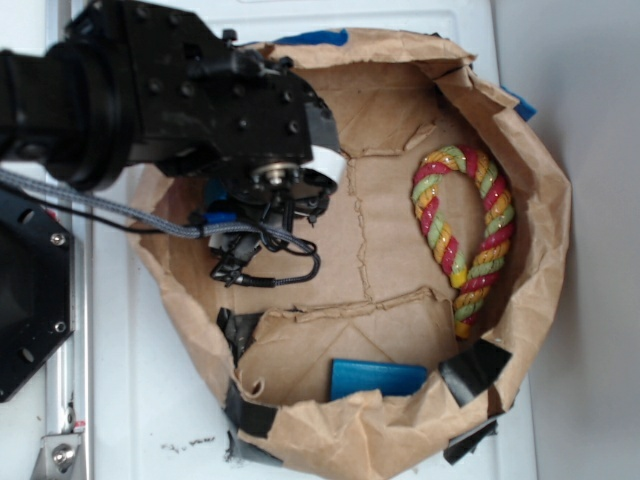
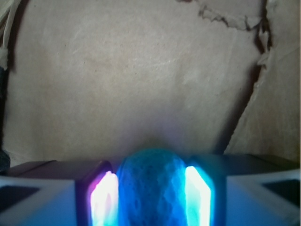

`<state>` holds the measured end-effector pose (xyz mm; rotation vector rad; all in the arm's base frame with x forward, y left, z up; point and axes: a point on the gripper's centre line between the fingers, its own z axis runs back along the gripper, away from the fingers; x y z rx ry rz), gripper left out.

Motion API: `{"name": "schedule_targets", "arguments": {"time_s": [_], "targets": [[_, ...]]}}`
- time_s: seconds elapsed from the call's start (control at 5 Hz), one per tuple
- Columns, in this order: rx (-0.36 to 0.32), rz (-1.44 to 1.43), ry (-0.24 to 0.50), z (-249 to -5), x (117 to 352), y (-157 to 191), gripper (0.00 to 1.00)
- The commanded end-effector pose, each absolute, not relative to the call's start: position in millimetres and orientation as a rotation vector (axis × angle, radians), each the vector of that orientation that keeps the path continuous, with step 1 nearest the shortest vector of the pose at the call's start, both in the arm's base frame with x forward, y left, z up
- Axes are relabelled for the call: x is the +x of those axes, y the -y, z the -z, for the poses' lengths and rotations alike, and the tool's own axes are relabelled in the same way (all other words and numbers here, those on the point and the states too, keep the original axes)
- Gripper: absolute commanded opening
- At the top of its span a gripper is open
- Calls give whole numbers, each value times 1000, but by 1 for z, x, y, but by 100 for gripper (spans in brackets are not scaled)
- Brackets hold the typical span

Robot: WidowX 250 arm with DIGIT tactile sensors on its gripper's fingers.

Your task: Grab the blue ball.

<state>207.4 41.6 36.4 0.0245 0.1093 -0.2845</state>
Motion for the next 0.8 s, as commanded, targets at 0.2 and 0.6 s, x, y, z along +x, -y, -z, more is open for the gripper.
{"name": "schedule_targets", "arguments": {"time_s": [0.2, 0.6], "targets": [[51, 176, 4, -55, 253, -25, 0], [-95, 72, 86, -115, 298, -20, 0]]}}
